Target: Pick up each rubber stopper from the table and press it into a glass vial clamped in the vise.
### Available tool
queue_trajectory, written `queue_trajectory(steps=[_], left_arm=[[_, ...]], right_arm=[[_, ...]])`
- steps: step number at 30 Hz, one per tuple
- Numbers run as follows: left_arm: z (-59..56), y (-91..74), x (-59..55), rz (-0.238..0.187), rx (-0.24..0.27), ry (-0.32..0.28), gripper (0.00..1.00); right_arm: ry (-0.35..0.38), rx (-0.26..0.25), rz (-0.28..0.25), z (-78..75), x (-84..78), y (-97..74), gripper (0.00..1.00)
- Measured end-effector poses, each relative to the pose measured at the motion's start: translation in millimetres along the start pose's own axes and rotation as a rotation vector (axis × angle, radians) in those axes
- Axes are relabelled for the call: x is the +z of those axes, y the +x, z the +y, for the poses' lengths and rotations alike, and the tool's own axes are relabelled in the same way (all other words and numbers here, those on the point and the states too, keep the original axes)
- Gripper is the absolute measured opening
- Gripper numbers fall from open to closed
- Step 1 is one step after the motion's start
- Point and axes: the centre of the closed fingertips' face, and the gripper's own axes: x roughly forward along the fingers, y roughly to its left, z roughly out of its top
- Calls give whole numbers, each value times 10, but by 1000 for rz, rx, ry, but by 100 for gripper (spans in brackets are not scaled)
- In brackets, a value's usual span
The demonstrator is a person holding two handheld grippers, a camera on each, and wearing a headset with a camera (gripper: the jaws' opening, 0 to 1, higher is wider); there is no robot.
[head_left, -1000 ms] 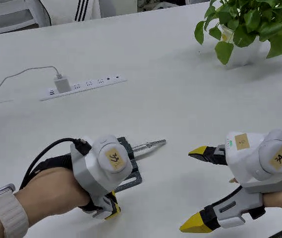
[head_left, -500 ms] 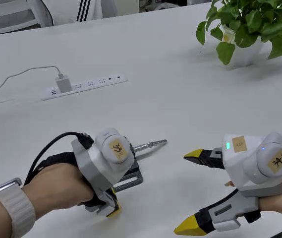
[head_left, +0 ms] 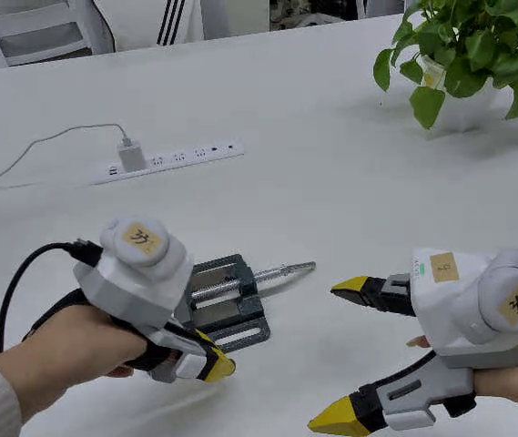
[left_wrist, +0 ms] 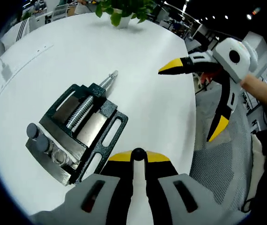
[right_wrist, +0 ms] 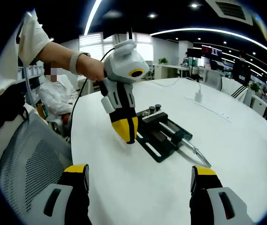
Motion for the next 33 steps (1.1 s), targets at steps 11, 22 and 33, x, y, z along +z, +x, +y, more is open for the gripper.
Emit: queue_trajectory(steps=[11, 22, 33], left_arm=[[-298, -329, 250, -298, -238, -383, 5], [-442, -550, 337, -466, -391, -585, 5], [-542, -743, 291, -566, -583, -760, 5]], right_arm=[[-20, 1, -124, 72, 432, -11, 82], [-53, 36, -224, 187, 756, -2, 62], [-75, 121, -283, 375, 996, 35, 45]])
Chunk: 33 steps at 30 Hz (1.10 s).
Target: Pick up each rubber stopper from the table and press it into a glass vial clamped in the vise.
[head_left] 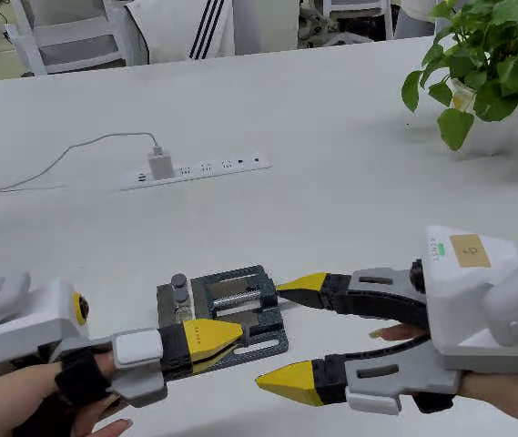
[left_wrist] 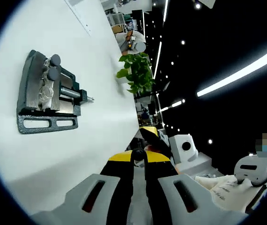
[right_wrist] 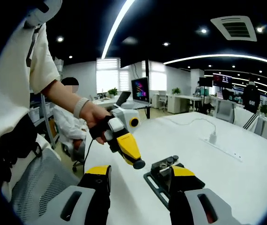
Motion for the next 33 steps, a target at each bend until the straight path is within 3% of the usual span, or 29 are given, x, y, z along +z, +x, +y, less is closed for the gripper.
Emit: queue_trajectory(steps=[5, 9, 12, 25, 33], left_arm=[[-110, 1, -14, -11, -62, -35, 5], [-166, 0, -59, 6, -97, -53, 5], [-208, -14, -73, 9, -123, -67, 5], [-229, -60, -103, 2, -157, -103, 4], [-262, -55, -106, 6, -176, -107, 4]], right_arm=[[-10, 45, -3, 67, 34, 56, 30], [-6, 59, -18, 85, 86, 84, 26], [-8, 78, -28, 112, 128, 79, 18], [-16, 124, -33, 192, 159, 93, 12], [-34, 122, -34, 181, 176, 83, 8]])
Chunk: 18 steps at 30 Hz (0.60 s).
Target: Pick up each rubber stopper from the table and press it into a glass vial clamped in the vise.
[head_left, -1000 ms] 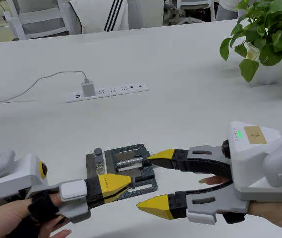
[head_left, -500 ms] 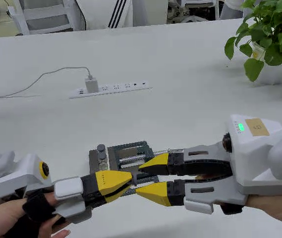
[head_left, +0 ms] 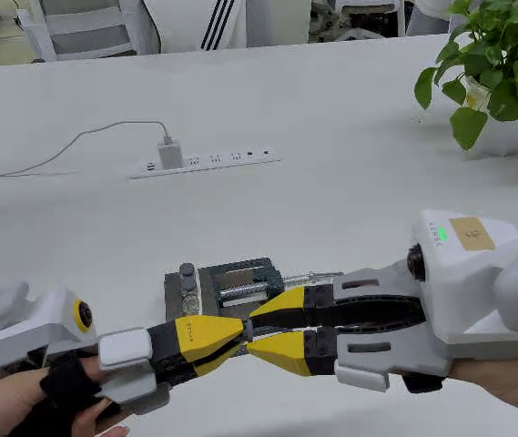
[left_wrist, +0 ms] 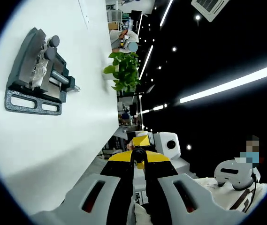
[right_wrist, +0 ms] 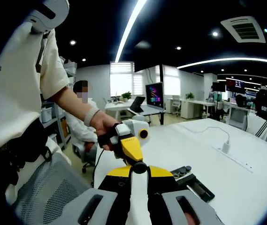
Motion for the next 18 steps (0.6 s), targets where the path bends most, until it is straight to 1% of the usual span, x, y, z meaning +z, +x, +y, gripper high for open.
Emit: queue_trajectory(steps=[3, 9, 12, 18], left_arm=[[-25, 4, -11, 9, -12, 2, 4], [-77, 12, -50, 32, -38, -1, 4], [-105, 15, -82, 48, -53, -6, 4], [-124, 16, -80, 44, -62, -1, 5]], right_arm=[[-7, 9, -3, 15, 25, -14, 8], [13, 35, -18, 50, 70, -52, 7], [30, 57, -31, 77, 95, -69, 7], [50, 60, -41, 79, 115, -72, 6]])
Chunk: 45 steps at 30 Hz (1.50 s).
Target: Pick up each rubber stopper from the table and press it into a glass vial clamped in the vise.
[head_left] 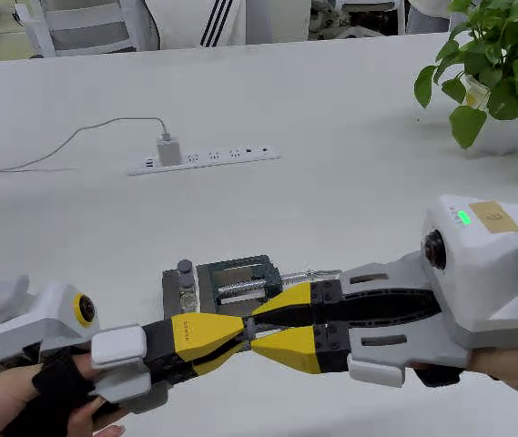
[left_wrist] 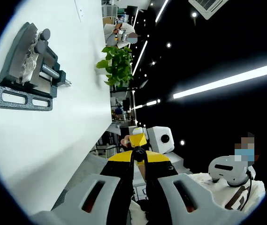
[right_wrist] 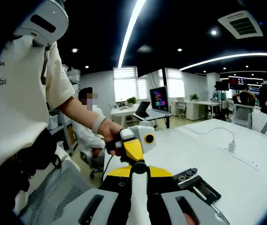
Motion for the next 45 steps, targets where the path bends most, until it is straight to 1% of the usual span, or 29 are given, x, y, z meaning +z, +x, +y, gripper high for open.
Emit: queue_trajectory(steps=[5, 7, 8, 10, 11, 12, 14, 16, 17, 18, 19, 21, 22, 23, 24, 26, 27, 28, 30, 31, 32, 33, 35, 38, 39, 42, 43, 44, 45], left_arm=[[12, -9, -10, -1, 4, 9, 5], [21, -13, -4, -9, 8, 18, 5], [29, -15, 5, -15, 11, 28, 5], [60, -30, 26, -27, 25, 72, 5], [79, -41, 32, -32, 37, 76, 6], [126, -62, 47, -36, 62, 96, 8], [186, -96, 57, -40, 103, 139, 18], [213, -110, 39, -28, 122, 165, 25], [262, -125, 41, -24, 154, 208, 29], [281, -133, 32, -16, 167, 230, 32], [323, -144, 36, -15, 196, 277, 36], [377, -164, 58, -21, 238, 340, 44], [442, -193, 68, -16, 284, 379, 48], [466, -203, 77, -19, 302, 398, 52], [508, -230, 74, -10, 329, 427, 56], [567, -271, 105, -16, 371, 470, 61], [611, -310, 108, -4, 402, 499, 63], [627, -325, 117, -6, 414, 514, 64], [681, -386, 151, -6, 457, 559, 67], [688, -404, 177, -12, 468, 594, 68], [704, -442, 199, -14, 494, 627, 69], [713, -464, 214, -18, 513, 637, 71], [749, -530, 261, -16, 558, 698, 74], [796, -600, 295, -15, 607, 734, 80], [805, -624, 311, -13, 625, 763, 83], [828, -674, 342, -15, 668, 816, 92], [823, -668, 339, -20, 667, 819, 94], [840, -684, 322, -7, 673, 818, 95], [858, -706, 328, -4, 689, 828, 96]], right_arm=[[-7, 11, 14, 13, -15, 10, 6], [-7, 12, 18, 6, -24, 14, 6], [-7, 13, 21, 1, -30, 16, 6], [4, 10, 31, -20, -56, 34, 6], [15, 0, 42, -42, -78, 40, 6], [43, -1, 62, -54, -123, 40, 6], [45, -6, 82, -81, -179, 46, 6], [42, -10, 106, -92, -238, 45, 6], [42, -12, 117, -100, -270, 46, 6], [48, -12, 126, -105, -292, 46, 6], [54, -16, 139, -118, -324, 47, 6], [49, -22, 155, -135, -364, 48, 5], [57, -26, 162, -148, -384, 47, 5], [68, -28, 165, -157, -397, 48, 5], [77, -29, 175, -164, -421, 46, 5], [89, -38, 195, -186, -466, 42, 5], [107, -36, 231, -192, -537, 30, 5], [112, -47, 251, -214, -579, 23, 5], [133, -46, 282, -226, -664, 14, 5], [138, -53, 287, -242, -684, 15, 5], [147, -56, 300, -252, -716, 5, 5], [157, -60, 309, -260, -739, -1, 5], [168, -64, 315, -273, -761, -7, 5], [172, -67, 325, -283, -783, -12, 5], [174, -66, 328, -286, -787, -7, 5], [174, -59, 338, -282, -803, 17, 5], [172, -57, 341, -281, -810, 25, 5], [170, -55, 350, -282, -826, 34, 5], [172, -52, 356, -282, -836, 40, 5]])
